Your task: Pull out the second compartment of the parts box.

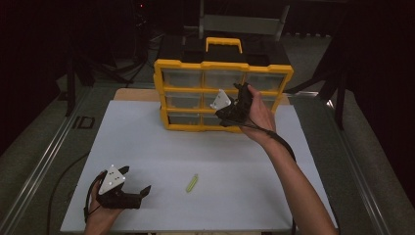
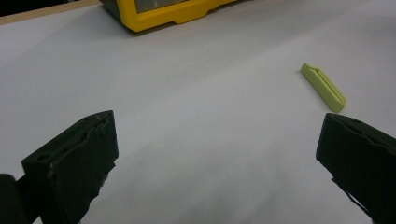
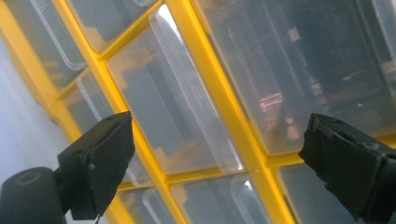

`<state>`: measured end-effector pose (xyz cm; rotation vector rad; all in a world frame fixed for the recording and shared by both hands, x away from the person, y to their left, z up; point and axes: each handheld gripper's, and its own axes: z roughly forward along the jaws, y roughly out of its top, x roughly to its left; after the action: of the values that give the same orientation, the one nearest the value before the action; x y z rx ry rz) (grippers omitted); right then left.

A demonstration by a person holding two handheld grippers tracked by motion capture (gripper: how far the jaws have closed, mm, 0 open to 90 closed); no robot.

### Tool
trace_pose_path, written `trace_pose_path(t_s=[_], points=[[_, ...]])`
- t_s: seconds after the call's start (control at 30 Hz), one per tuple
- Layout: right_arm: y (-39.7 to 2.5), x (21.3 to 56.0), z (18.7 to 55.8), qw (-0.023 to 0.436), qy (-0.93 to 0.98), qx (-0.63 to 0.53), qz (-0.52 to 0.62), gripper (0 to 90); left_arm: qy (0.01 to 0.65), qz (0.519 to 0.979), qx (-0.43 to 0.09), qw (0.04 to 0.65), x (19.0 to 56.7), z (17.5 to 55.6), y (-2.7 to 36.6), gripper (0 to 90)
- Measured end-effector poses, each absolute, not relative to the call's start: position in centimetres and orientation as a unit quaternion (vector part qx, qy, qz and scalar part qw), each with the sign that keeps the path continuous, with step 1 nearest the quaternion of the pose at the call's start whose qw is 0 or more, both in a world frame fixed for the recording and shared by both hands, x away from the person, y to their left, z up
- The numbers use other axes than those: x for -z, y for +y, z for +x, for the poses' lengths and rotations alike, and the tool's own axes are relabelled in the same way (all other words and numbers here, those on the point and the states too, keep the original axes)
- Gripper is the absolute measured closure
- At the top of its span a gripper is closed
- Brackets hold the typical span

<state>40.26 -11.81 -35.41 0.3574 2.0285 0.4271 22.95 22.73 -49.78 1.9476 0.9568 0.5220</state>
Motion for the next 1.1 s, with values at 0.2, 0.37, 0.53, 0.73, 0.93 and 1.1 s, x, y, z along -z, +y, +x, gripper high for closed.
trace_pose_path(t_s=[0.2, 0.37, 0.53, 0.73, 0.93, 1.1], points=[[-11.6, 35.3, 40.3, 0.514, 0.834, -0.154, 0.128, 9.0, 0.384, 0.785, -0.21, 0.439, 49.8, 23.0, 22.7, 0.0], [-11.2, 35.3, 40.2, 0.533, 0.829, -0.133, 0.106, 11.2, 0.385, 0.785, -0.208, 0.438, 49.8, 23.0, 22.7, 0.0], [-11.0, 35.3, 40.0, 0.555, 0.818, -0.116, 0.09, 11.2, 0.383, 0.786, -0.208, 0.438, 49.8, 22.9, 22.6, 0.1], [-10.9, 35.4, 39.9, 0.584, 0.804, -0.091, 0.066, 11.4, 0.384, 0.786, -0.208, 0.438, 49.9, 22.9, 22.6, 0.0], [-10.7, 35.3, 39.8, 0.616, 0.784, -0.068, 0.048, 13.3, 0.384, 0.786, -0.207, 0.438, 49.9, 22.9, 22.6, 0.1], [-10.5, 34.9, 39.9, 0.64, 0.766, -0.049, 0.031, 14.1, 0.383, 0.788, -0.207, 0.436, 49.9, 22.9, 22.6, 0.1]])
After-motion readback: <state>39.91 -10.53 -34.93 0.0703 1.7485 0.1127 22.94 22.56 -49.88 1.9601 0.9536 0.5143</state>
